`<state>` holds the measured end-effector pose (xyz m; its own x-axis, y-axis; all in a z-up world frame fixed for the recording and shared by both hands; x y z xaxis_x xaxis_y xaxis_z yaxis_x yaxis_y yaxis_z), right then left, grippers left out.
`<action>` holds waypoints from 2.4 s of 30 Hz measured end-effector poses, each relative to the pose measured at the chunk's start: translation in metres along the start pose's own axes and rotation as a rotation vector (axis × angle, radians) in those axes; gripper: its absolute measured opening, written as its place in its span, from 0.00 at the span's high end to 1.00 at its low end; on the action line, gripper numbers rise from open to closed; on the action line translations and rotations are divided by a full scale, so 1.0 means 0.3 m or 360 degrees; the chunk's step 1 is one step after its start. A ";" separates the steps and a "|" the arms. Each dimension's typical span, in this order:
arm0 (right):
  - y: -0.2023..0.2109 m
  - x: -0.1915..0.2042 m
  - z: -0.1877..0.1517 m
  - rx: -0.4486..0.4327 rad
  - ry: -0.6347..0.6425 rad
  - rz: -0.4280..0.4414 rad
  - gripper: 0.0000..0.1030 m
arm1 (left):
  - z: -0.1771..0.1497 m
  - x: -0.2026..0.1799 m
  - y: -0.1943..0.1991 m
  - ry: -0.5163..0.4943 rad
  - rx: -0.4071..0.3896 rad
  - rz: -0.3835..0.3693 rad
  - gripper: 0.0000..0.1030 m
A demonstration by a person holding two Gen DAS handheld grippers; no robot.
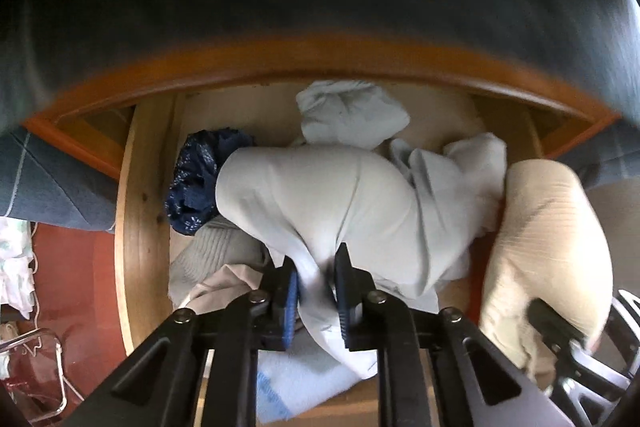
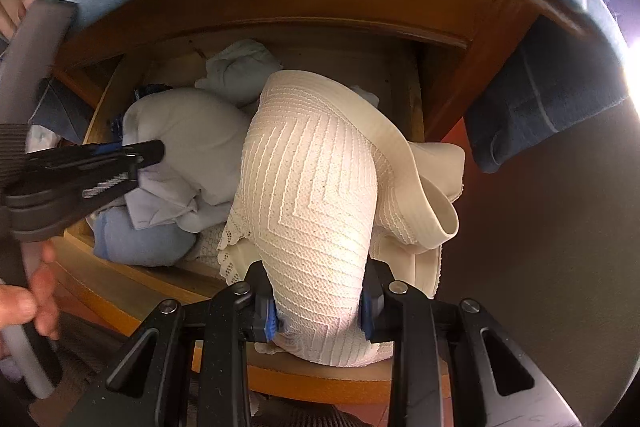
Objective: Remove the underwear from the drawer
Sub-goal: 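Grasp the white underwear with the left gripper while the right gripper holds the cream knit underwear, then lift the white underwear with the left gripper and carry it over the white box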
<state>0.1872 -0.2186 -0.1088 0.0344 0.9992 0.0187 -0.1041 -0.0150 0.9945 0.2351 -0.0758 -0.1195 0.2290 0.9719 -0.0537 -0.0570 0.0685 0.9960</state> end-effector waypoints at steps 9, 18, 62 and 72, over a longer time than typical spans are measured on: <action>-0.004 -0.004 -0.002 0.0002 0.0001 -0.0001 0.73 | -0.073 -0.008 0.117 -0.0036 -0.0046 -0.0079 0.87; -0.002 -0.002 -0.001 -0.0005 0.0007 -0.0011 0.74 | -0.158 0.019 0.257 -0.0024 -0.0106 -0.0156 0.87; -0.010 0.014 0.000 -0.0007 0.0026 -0.0056 0.75 | -0.243 0.080 1.142 -0.0146 -0.0725 -0.0280 0.88; -0.005 0.013 -0.001 -0.0015 0.0018 -0.0052 0.75 | 0.038 0.099 1.326 -0.0092 -0.0948 -0.0240 0.88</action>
<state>0.1872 -0.2148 -0.1104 0.0264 0.9995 -0.0149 -0.1125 0.0177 0.9935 0.2302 -0.0221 0.2758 0.3283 0.9291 -0.1705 -0.5489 0.3346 0.7660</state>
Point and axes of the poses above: each gripper's, at about its wrist camera, not at the fingertips, and y roughly against the way its jaws point, x to its left, z to its top, the point moved 8 cm from there along -y, roughly the way its jaws point, and after that the axes turned 13 degrees about x, right-handed, at the moved point
